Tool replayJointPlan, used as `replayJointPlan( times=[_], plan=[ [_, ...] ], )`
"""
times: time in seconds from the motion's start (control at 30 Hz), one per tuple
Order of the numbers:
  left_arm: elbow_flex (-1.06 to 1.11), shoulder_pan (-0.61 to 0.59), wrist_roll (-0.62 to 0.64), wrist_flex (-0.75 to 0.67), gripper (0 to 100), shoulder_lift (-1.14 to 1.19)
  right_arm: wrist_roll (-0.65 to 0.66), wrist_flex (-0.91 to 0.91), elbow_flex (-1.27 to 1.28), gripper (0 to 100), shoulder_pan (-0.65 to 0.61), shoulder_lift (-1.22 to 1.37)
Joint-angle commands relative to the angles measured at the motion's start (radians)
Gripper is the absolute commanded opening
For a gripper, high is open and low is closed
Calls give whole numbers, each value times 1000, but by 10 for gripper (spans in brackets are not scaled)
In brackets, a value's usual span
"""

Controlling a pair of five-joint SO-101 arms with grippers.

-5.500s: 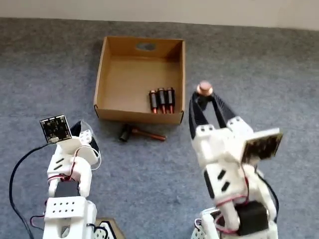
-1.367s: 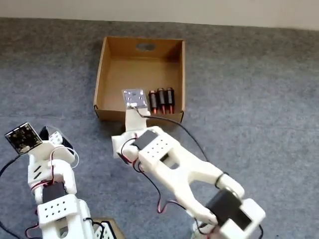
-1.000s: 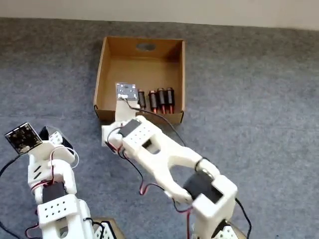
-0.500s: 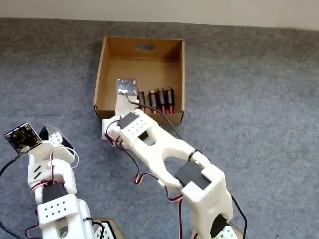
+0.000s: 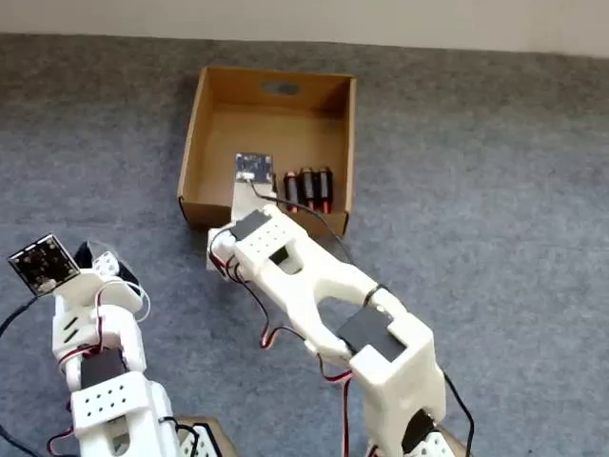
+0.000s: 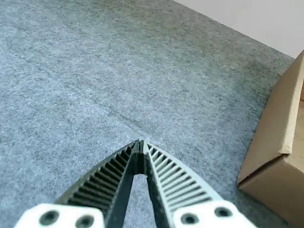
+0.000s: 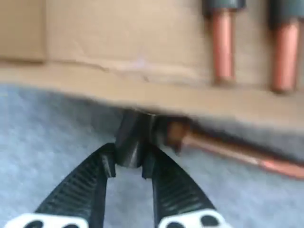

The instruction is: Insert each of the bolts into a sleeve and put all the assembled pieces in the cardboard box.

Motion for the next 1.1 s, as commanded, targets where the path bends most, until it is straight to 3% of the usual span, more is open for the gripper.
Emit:
replayJointPlan(
  times=[0.0, 0.1, 0.2, 0.57, 0.73, 1.07],
  plan=[
    [-2, 8, 8, -14, 24, -12, 3, 28, 133, 5, 10, -116],
    [-2, 25, 8, -14, 24, -12, 32, 28, 254, 5, 10, -226],
    [-2, 25, 8, -14, 24, -12, 155, 28, 374, 5, 12, -341],
    [-1, 27, 8, -14, 24, -12, 738, 38, 679, 22, 13, -625],
    [-1, 27, 8, -14, 24, -12, 758, 65, 700, 177, 12, -634],
    [-1, 27, 8, -14, 24, -12, 752, -67, 696, 176, 13, -581]
  ],
)
